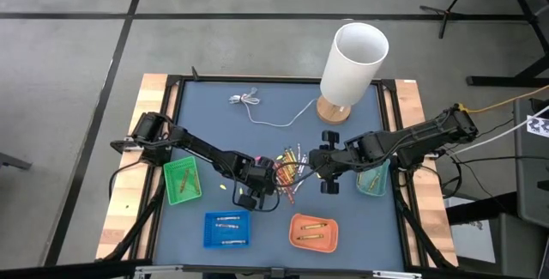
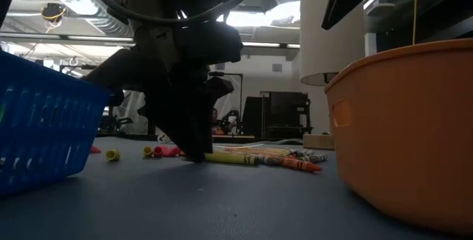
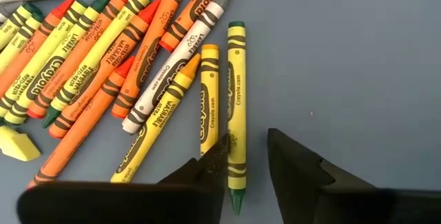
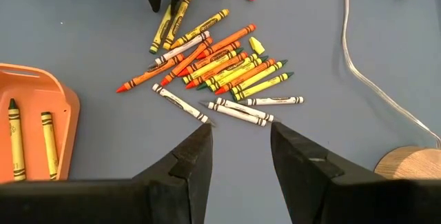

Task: Sort crayons
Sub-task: Put the green crayon into the orange bin

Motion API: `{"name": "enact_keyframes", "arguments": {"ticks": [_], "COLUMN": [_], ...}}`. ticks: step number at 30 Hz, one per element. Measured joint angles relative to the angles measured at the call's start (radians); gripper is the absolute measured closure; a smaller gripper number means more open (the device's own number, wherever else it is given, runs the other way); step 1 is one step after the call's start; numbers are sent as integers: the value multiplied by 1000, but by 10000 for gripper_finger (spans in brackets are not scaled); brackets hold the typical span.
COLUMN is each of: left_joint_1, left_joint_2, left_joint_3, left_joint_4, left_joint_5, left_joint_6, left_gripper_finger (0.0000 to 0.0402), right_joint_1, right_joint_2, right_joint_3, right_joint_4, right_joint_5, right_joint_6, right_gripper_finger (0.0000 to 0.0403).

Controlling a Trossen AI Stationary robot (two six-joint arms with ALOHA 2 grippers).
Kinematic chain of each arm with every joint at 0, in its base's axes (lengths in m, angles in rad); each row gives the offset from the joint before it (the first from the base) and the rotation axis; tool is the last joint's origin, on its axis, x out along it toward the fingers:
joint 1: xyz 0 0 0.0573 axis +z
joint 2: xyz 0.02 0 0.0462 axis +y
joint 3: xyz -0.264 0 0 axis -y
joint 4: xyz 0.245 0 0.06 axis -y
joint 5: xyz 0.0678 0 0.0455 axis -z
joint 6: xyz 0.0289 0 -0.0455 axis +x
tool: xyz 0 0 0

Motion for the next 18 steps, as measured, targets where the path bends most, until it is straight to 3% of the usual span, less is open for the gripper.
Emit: {"name": "enact_keyframes", "arguments": {"ticks": [18], "left_joint_1": [-1], "left_joint_2": [28], "left_joint_3": [3], "left_joint_4": [3], "left_joint_5": [0], "left_joint_6": [0], "left_gripper_finger": [396], "right_joint_1": [1], "right_joint_2": [0], "right_joint_3": [0], "right_joint_4": [-4], "right_joint_5": [0], "right_joint_6": [0], "right_gripper_finger": [256]}}
